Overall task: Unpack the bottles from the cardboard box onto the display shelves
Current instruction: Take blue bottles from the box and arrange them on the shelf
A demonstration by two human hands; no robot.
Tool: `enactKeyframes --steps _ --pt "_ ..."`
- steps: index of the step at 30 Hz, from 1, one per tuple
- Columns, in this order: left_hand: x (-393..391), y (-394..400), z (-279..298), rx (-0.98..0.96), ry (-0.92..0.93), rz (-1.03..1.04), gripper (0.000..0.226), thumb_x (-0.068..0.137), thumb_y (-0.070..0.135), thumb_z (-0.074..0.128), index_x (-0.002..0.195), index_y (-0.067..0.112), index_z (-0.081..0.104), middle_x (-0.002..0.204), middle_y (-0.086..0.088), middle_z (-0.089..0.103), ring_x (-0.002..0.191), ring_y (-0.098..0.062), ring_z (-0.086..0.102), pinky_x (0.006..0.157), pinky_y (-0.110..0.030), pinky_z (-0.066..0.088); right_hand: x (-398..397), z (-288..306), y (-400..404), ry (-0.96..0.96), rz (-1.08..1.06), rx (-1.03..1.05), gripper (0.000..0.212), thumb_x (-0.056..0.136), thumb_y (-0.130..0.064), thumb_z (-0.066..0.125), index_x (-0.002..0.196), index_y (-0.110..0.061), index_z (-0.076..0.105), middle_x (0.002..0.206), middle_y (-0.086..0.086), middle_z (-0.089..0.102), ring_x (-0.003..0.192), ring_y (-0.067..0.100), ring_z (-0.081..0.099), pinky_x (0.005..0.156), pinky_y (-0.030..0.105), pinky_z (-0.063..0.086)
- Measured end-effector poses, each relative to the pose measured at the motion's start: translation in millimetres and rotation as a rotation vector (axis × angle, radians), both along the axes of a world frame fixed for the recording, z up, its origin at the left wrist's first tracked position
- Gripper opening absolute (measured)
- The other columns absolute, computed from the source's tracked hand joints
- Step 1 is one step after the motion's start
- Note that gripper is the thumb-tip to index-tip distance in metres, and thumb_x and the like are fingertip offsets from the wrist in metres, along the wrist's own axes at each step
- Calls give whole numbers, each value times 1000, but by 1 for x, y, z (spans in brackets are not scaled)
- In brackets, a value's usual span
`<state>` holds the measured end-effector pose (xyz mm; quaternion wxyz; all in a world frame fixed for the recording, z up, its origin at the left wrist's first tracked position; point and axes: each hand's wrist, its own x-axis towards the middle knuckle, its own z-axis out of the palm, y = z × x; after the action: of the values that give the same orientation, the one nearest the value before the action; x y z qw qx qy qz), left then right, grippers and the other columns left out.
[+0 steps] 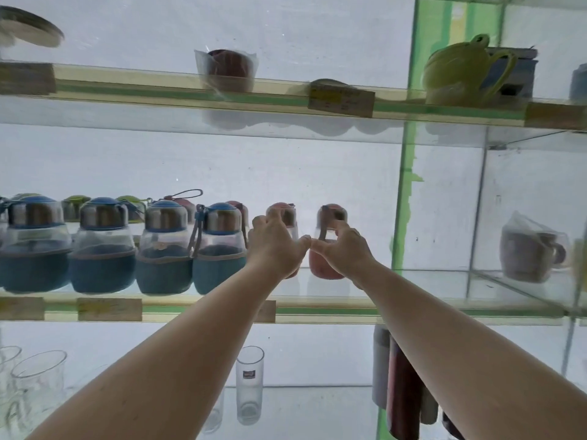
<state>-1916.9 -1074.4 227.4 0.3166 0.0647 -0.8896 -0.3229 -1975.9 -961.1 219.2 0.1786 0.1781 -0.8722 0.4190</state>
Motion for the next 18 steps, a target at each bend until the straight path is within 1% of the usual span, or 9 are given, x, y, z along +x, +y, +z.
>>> enactKeyframes --steps 2,5,7,11,14,18 --pt "-7 7 -1 24 -8 -22 66 86 38 63 140 17 32 139 -12 36 127 -30 40 105 -39 36 -2 0 10 -3 -14 -13 66 87 -37 63 143 -14 35 139 11 42 124 25 46 97 32 40" --pt "-13 18 -2 31 -18 -38 65 86 39 62 139 17 34 140 -12 35 126 -30 41 107 -40 34 -4 0 23 -13 -43 -20 69 86 -38 63 144 -15 33 141 11 41 126 25 45 97 32 39" --pt "-17 24 -3 27 -32 -63 66 87 39 61 141 15 31 141 -13 34 127 -32 40 107 -40 33 -5 -3 30 -26 -61 -21 71 86 -39 64 144 -14 33 141 11 42 125 25 45 95 31 40" --pt "-20 31 -7 24 -50 -107 69 90 37 58 145 13 25 143 -13 32 130 -29 37 103 -33 31 -8 -12 38 -58 -81 -6 75 84 -39 66 145 -13 31 142 12 40 127 25 44 100 32 38" --pt "-24 32 -12 46 -59 -118 72 88 38 60 145 13 25 143 -12 33 131 -28 33 104 -34 31 -13 -17 41 -83 -75 -4 77 84 -38 68 145 -13 28 142 12 40 129 24 42 102 32 37" --pt "-33 35 -10 42 -68 -120 76 86 41 62 146 13 24 144 -12 31 131 -28 35 102 -34 33 -24 -18 42 -110 -64 4 82 82 -37 69 147 -14 25 144 11 37 131 23 40 102 31 36"
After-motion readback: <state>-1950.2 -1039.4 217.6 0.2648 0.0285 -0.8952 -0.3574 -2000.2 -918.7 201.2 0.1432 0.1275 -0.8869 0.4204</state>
